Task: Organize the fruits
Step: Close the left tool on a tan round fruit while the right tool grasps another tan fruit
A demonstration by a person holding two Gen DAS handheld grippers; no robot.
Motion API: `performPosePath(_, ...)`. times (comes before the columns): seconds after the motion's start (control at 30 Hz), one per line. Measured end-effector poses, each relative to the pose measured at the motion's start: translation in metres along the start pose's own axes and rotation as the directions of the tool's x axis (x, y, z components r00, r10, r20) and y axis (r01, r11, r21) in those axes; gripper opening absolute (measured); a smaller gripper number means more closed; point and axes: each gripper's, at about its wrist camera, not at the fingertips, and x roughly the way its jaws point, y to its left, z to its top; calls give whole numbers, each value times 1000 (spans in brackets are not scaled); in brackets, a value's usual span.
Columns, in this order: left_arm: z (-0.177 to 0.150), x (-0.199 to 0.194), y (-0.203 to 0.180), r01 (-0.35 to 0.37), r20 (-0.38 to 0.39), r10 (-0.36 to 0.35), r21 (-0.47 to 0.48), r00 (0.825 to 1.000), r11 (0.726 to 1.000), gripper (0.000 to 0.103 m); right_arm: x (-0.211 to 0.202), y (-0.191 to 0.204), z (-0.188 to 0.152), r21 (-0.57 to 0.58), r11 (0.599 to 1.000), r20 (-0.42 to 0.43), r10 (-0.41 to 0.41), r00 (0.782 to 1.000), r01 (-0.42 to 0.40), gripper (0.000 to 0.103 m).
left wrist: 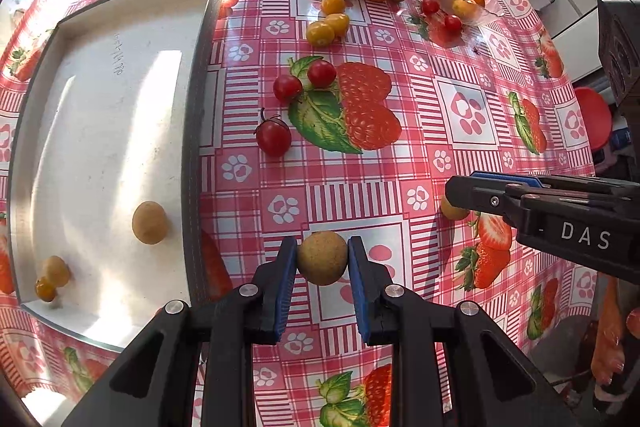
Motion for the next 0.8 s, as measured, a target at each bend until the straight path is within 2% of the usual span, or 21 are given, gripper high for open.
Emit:
performPosePath(0.17,2,-5,0,-4,10,4,2,1000,1000,27,20,10,3,-15,998,-34,-56,998,55,25)
performPosePath(0.23,1,-7,1,-3,12,3,-4,1000,1000,27,20,8,-2,3,999,-34,-35,999,35,25)
performPosePath(0.3,-2,-11,4,-1,21,1,1,1000,1000,27,13,5,-10,1,999,-9,-48,999,48,34)
performPosePath(0.37,-3,-12,4,0,22,0,11,1000,1000,27,7,0,-19,4,998,13,-67,998,67,50)
performPosePath(0.63,-7,-9,4,2,10,-2,26,1000,1000,27,11,-31,-49,76,992,-9,-99,995,100,50)
performPosePath(0.8,-7,-9,4,-3,6,3,35,1000,999,27,19,-35,-59,90,990,-11,-108,994,109,50)
